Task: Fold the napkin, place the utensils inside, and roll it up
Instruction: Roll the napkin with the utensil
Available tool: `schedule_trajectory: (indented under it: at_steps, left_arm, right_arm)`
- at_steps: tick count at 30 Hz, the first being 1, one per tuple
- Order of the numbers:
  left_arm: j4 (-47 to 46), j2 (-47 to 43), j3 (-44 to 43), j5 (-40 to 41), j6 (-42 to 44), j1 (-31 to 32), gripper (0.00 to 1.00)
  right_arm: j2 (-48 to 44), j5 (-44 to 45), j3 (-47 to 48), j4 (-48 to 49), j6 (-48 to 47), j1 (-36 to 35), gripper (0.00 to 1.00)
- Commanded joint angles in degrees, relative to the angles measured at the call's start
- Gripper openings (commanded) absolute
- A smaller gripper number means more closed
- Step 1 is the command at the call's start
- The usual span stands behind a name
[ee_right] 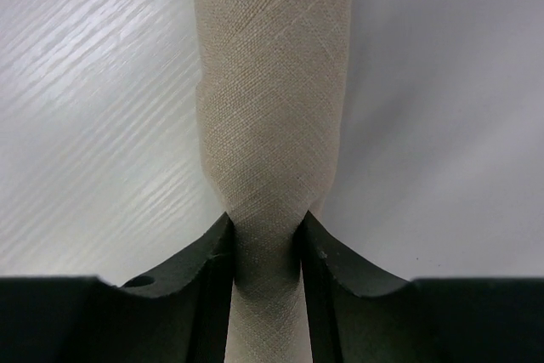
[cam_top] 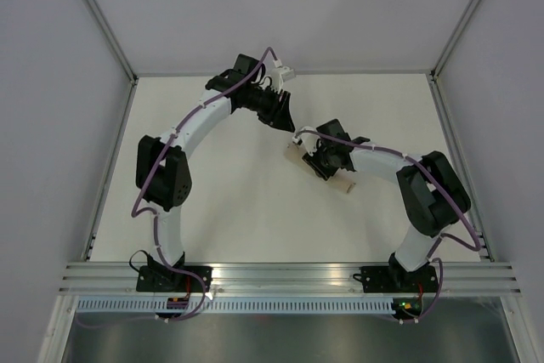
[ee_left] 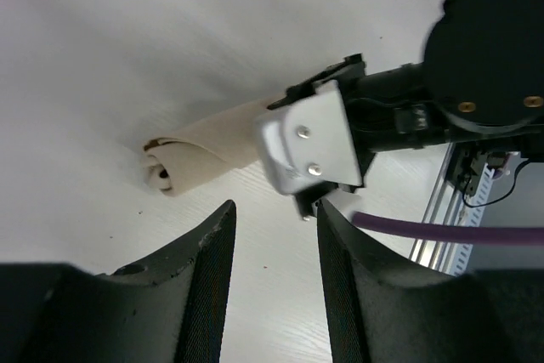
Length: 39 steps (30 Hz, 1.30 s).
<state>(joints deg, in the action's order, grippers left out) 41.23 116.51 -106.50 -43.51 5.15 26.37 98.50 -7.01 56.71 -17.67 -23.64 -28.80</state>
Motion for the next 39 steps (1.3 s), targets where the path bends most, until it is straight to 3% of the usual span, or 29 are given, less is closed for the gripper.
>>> schedule_trajectory:
  at_steps: [1, 17, 39]
  left_arm:
    - [-2.3, -6.2, 1.6, 1.3, -6.2, 0.2, 0.48]
    - [-2.8, -15.2, 10.5, 0.6, -6.6, 0.2, 0.49]
    - [-2.8, -13.2, 10.4, 0.0, -9.2, 0.3, 0.49]
  right_arm:
    - [6.0, 6.7, 2.5, -3.1, 8.7, -0.1, 0.41]
    - [21.7, 11.5, 19.6, -7.1, 31.4, -0.1, 0.37]
    - [31.0, 7.3, 31.0, -6.5, 45.6, 4.7, 0.39]
